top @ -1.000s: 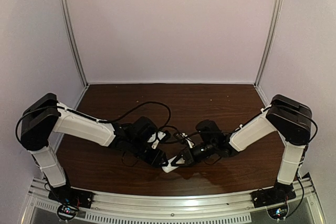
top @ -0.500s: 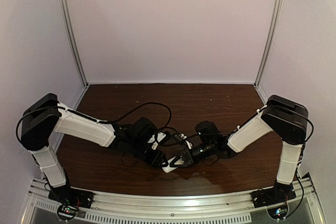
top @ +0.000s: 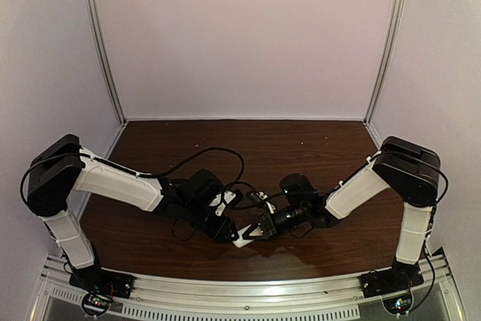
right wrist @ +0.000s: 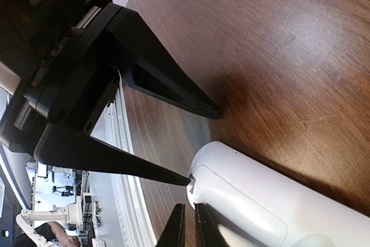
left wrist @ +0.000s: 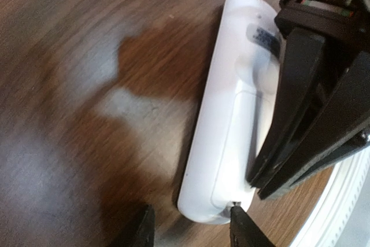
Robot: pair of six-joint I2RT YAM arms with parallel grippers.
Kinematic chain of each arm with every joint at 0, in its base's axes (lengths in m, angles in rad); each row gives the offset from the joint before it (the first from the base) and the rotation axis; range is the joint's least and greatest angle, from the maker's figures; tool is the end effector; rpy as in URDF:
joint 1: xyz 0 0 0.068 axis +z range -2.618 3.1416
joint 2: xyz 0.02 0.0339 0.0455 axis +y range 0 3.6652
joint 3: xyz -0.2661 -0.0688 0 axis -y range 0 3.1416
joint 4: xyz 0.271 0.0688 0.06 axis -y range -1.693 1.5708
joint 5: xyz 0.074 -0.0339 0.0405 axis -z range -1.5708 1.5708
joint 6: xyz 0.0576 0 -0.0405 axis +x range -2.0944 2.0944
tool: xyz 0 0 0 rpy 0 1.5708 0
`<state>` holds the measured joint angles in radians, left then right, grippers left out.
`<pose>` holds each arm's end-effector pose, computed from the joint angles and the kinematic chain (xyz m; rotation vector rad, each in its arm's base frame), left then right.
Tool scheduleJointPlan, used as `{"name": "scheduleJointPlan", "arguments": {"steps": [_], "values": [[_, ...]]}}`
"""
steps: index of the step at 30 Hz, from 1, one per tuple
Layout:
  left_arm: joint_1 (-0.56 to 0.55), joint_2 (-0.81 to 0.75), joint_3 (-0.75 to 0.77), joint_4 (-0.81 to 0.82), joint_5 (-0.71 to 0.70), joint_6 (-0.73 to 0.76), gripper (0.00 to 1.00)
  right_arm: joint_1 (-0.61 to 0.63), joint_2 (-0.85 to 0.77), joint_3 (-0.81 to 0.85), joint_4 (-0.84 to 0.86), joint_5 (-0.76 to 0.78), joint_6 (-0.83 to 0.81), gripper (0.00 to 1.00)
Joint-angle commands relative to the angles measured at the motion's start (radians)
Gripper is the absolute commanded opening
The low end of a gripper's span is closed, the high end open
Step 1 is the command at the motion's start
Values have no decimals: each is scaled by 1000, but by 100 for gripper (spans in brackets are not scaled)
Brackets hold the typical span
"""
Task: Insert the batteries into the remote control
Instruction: Press the battery cover onto the remote control.
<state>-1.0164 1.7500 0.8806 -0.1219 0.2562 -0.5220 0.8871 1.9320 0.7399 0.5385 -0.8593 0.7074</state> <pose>0.1767 -0.3131 0.0985 0.7837 2.6692 -0.8337 0.1927 0.3055 0.0649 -0.7997 2.4767 1.7092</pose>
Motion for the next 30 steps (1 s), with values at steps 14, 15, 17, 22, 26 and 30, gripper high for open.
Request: {"name": "scheduleJointPlan", "arguments": {"steps": [14, 15, 17, 22, 26, 30], "values": [[6, -208, -144, 86, -45, 16, 67, -8, -64, -51, -166, 206, 30, 16], [6, -226, -155, 100, -49, 20, 70, -8, -92, -45, -165, 200, 30, 18], [5, -254, -179, 131, -52, 40, 74, -8, -137, -34, -156, 188, 35, 19], [-18, -254, -173, 181, -116, 113, 80, -20, -252, -30, -155, 177, 44, 27], [-54, -151, -47, 85, -192, 182, 81, -71, -366, -66, -209, 208, 14, 37], [-80, -5, 111, -1, -210, 217, 81, -140, -517, -126, -297, 257, -31, 50]]}}
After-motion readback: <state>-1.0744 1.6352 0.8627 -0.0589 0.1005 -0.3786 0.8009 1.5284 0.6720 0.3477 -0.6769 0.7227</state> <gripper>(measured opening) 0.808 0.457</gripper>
